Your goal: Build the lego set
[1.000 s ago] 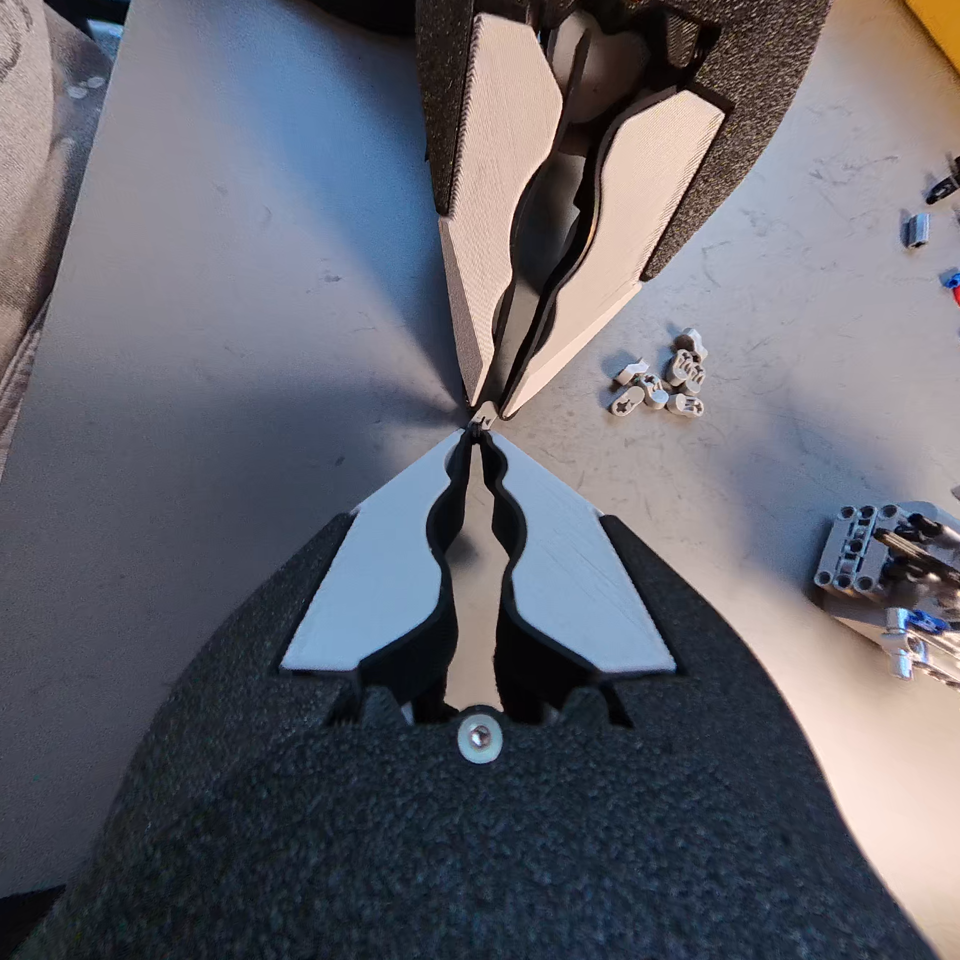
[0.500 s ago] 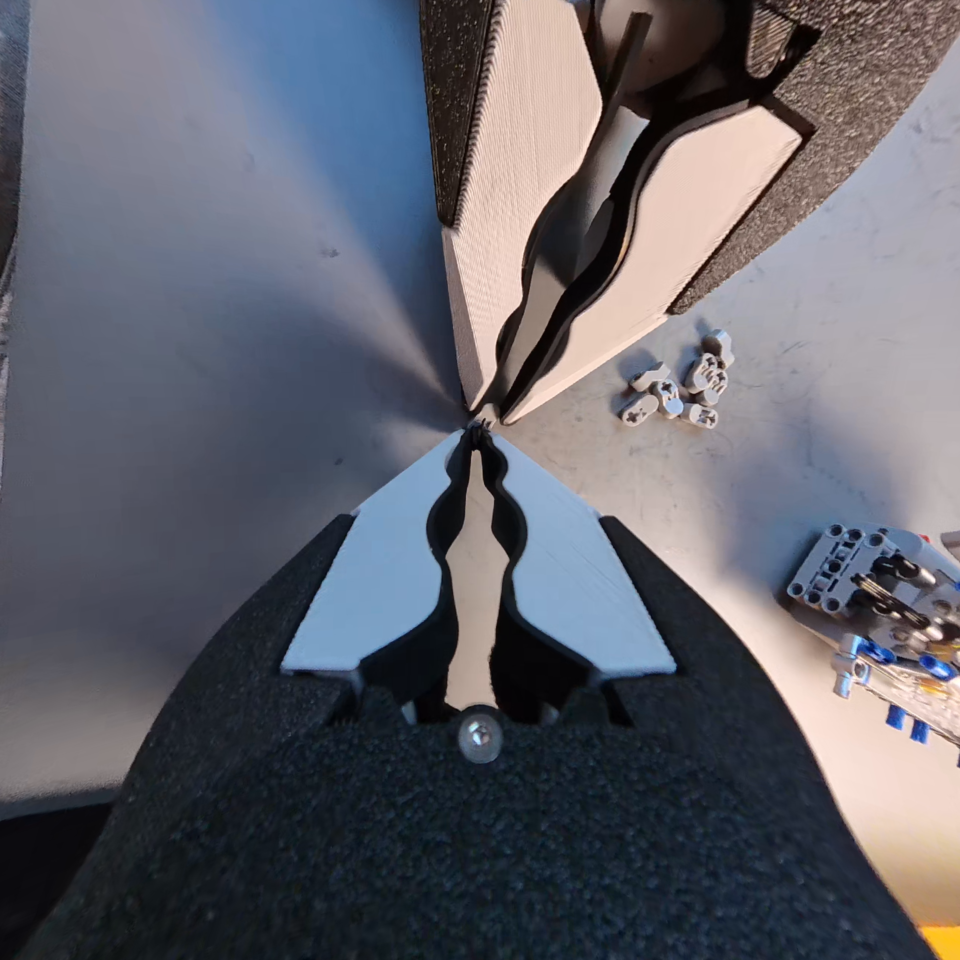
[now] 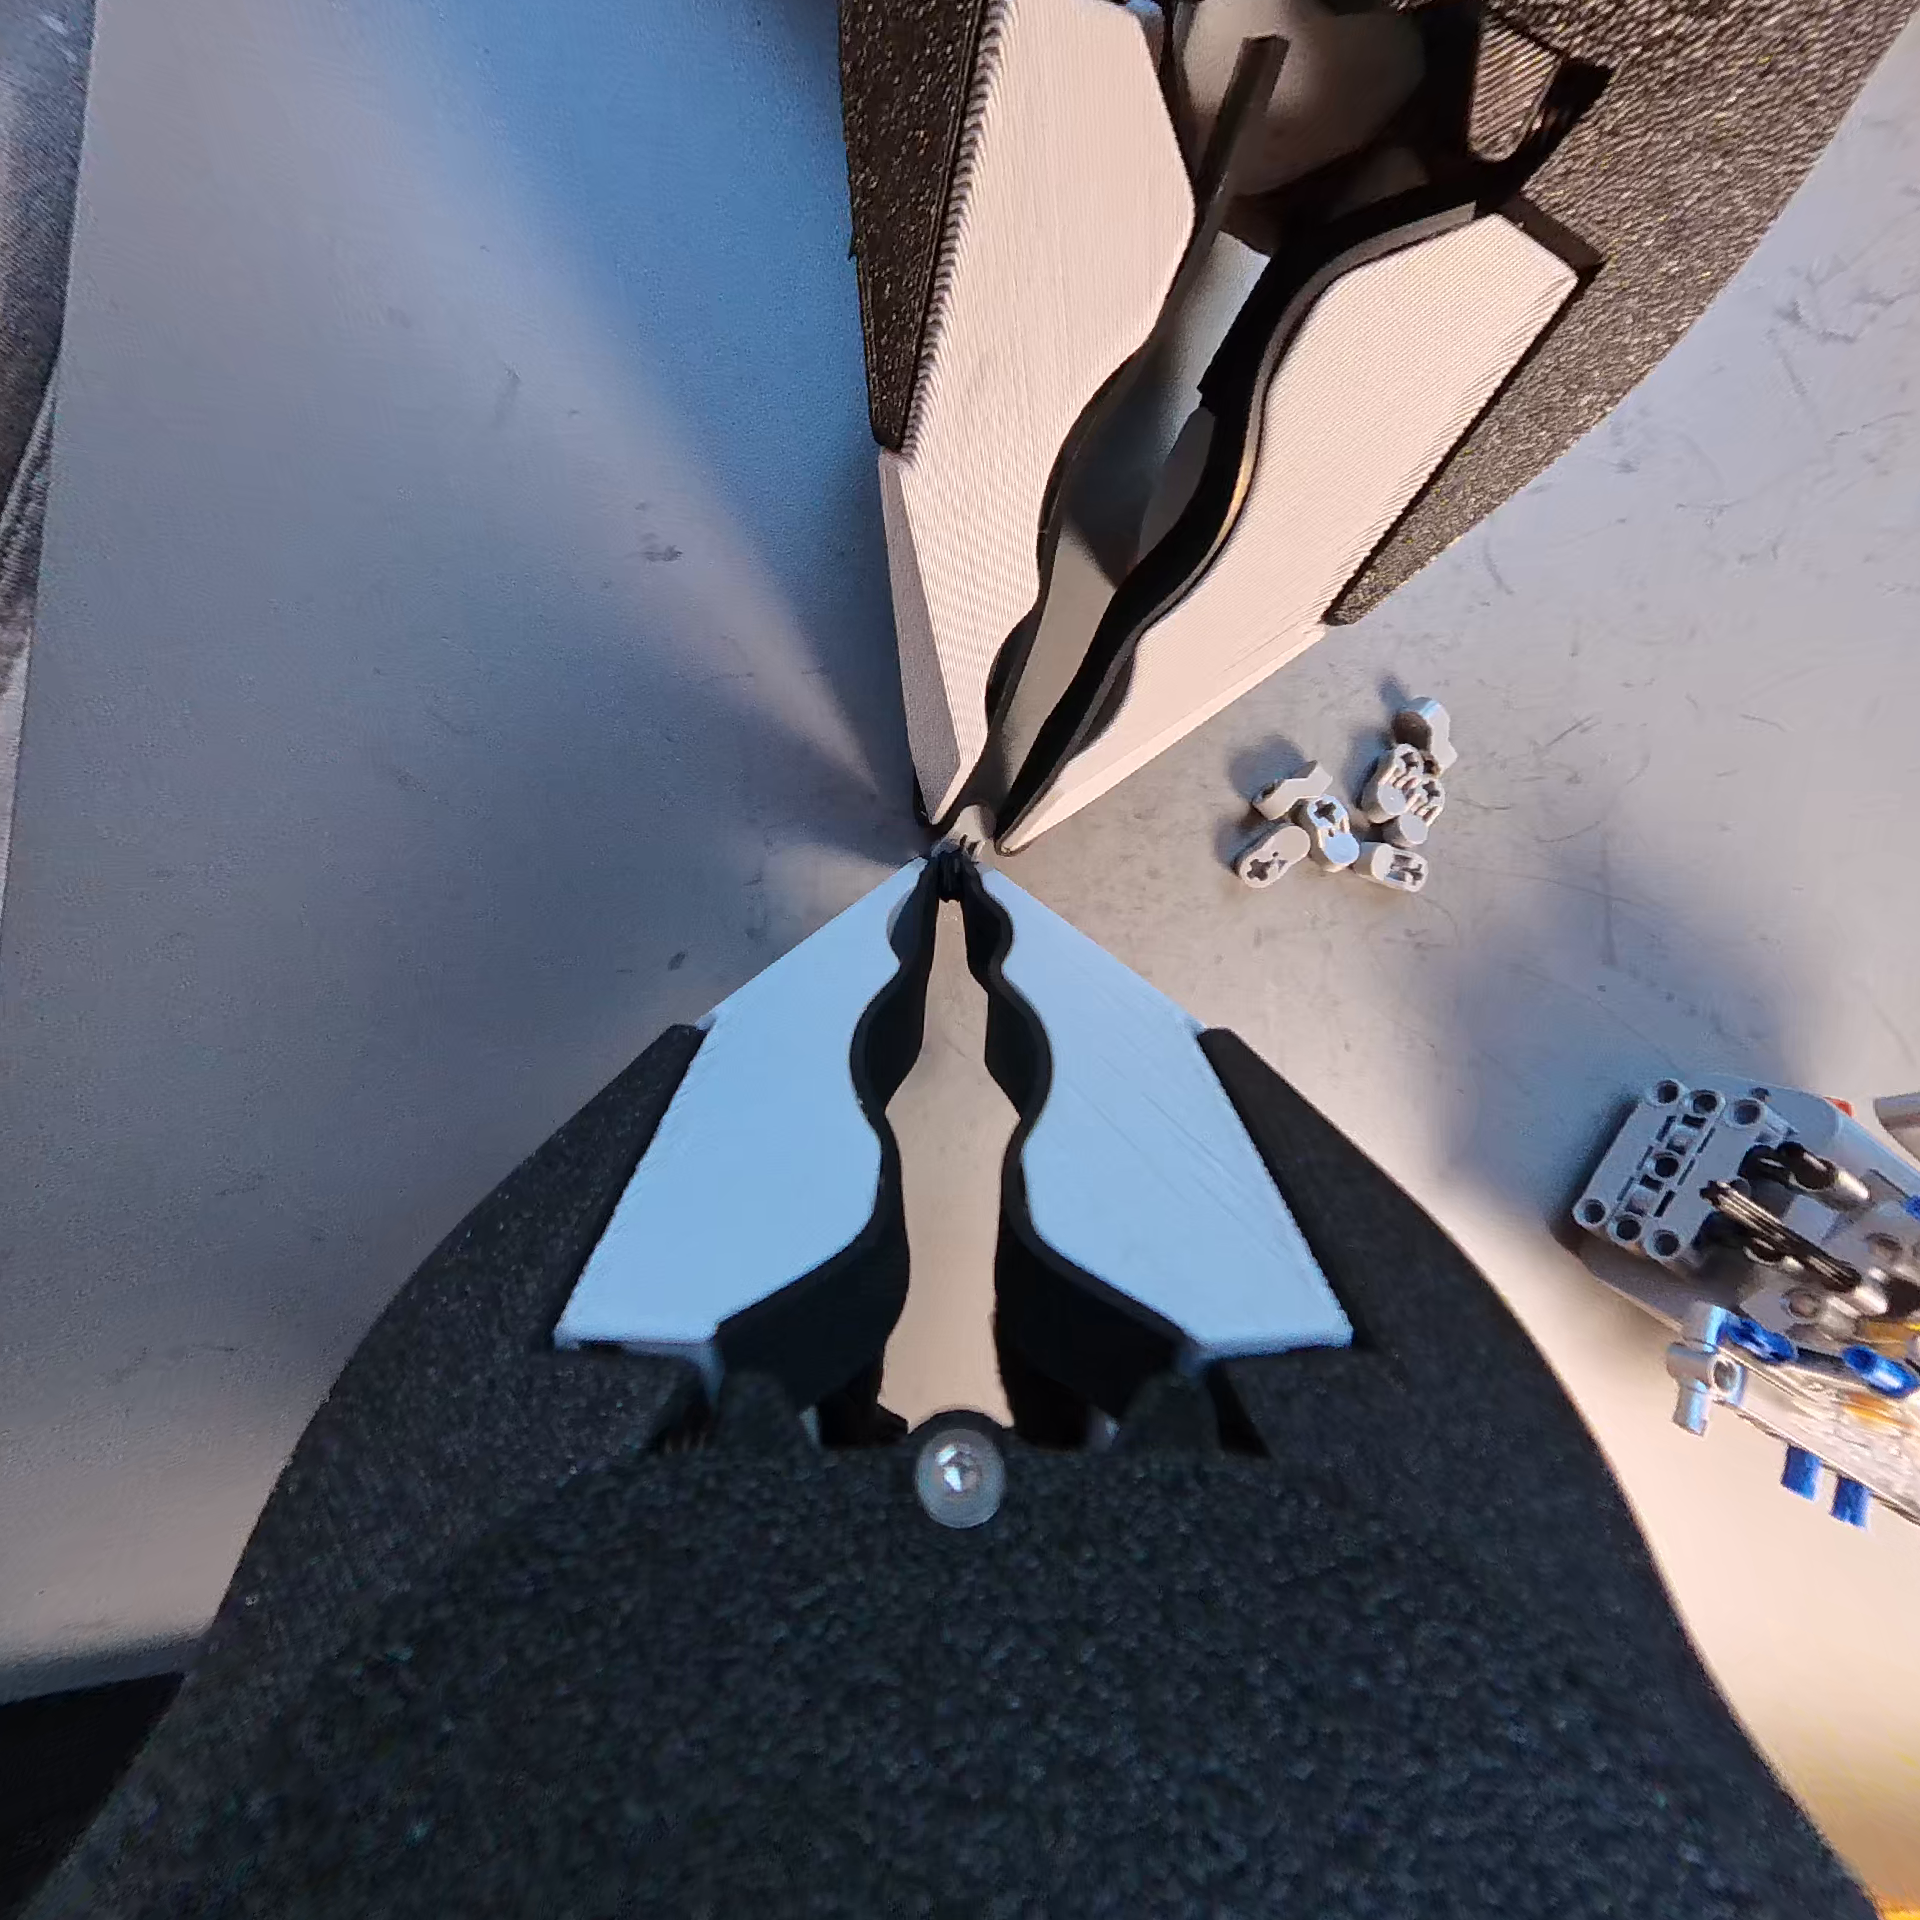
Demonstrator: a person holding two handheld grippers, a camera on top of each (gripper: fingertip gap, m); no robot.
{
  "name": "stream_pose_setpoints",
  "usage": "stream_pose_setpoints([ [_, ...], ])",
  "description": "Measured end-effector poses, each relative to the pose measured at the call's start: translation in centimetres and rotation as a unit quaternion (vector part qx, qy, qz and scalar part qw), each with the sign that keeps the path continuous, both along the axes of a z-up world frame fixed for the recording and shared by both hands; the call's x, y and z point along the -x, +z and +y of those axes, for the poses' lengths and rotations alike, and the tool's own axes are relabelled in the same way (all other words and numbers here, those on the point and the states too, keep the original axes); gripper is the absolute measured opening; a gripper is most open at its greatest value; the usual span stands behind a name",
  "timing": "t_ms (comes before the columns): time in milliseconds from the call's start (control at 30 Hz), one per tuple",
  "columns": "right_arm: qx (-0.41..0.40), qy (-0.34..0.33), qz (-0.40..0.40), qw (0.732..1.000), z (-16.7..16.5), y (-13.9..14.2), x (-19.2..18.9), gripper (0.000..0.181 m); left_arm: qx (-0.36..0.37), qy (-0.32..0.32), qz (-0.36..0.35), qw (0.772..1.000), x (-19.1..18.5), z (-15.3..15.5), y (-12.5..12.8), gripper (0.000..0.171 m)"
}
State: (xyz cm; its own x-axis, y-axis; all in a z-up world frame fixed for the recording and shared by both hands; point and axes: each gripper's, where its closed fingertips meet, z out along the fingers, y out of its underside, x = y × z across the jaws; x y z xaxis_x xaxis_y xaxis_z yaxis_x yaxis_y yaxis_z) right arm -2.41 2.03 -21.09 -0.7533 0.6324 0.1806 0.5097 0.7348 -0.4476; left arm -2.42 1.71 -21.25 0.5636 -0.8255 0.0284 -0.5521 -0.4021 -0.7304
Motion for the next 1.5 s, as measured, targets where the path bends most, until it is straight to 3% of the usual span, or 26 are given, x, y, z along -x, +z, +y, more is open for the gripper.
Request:
stream_pose_setpoints([
  [300, 0.026, -0.019, 0.008, 0.999, 0.4, -0.1, -0.3, 0.012, -0.002, 0.001, 0.002, 1.000, 0.0, 0.0, 0.0, 0.006],
  [467, 0.059, -0.052, 0.042, 0.996, 0.7, 1.4, -0.6, 0.016, 0.001, 0.010, -0.002, 1.000, 0.1, 0.1, 0.0, 0.005],
  [633, 0.078, -0.110, 0.096, 0.986, 1.4, 2.6, -0.8, 0.000, 0.003, 0.023, -0.001, 1.000, 0.2, 0.4, 0.0, 0.005],
  [867, 0.114, -0.152, 0.063, 0.980, 1.4, 1.8, -0.8, 0.000, -0.005, 0.031, 0.008, 0.999, 0.0, 0.7, 0.0, 0.005],
  [1500, 0.106, -0.133, 0.014, 0.985, 1.2, 1.6, -0.5, 0.000, -0.008, 0.028, 0.010, 1.000, 0.0, 0.7, 0.0, 0.005],
])
